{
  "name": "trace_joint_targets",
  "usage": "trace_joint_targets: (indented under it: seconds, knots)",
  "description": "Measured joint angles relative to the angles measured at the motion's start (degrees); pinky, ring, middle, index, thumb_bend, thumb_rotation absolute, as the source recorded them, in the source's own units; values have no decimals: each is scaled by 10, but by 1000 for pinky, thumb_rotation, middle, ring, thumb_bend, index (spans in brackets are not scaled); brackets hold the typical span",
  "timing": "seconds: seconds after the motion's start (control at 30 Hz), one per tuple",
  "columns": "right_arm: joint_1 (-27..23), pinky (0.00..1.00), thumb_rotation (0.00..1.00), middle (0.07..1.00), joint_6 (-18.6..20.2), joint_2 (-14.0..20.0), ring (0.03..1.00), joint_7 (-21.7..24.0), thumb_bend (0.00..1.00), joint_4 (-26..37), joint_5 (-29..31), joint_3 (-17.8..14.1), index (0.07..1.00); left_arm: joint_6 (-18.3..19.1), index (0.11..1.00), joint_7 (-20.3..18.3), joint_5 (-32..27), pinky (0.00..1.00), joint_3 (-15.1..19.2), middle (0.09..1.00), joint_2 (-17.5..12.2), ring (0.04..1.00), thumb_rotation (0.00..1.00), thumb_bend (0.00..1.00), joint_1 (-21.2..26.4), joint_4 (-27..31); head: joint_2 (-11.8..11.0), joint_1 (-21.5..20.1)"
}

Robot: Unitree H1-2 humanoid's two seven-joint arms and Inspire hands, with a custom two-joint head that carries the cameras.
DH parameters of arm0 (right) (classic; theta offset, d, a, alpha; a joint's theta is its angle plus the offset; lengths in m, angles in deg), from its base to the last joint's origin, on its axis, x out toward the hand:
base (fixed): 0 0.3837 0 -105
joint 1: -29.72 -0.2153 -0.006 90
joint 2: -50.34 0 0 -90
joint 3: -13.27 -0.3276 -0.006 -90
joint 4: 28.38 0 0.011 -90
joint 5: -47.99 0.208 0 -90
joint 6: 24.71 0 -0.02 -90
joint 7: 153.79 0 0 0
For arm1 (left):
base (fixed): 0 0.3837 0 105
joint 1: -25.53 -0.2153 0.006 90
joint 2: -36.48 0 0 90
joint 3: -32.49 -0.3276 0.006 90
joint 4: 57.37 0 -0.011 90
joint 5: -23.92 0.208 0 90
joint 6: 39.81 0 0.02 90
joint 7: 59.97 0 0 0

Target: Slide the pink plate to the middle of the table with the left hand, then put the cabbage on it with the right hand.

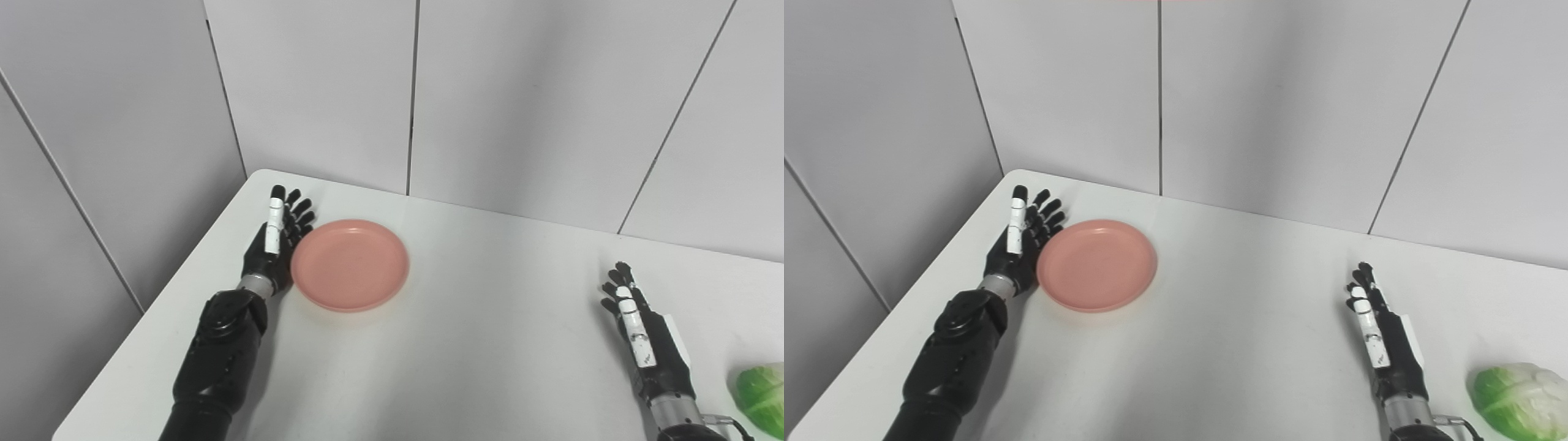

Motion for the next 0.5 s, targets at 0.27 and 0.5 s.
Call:
trace_joint_targets:
  seconds: [0.27,0.5]
  knots:
    - [0,929,1000,957,0,-1,931,-2,209,0,0,1,972,23,979,-3,21,999,-43,974,24,980,1000,897,-9,39,4,-16]
    - [0,912,1000,947,0,-5,918,-11,197,1,-6,3,963,35,999,-3,48,1000,-76,988,56,990,1000,884,-23,77,4,-27]
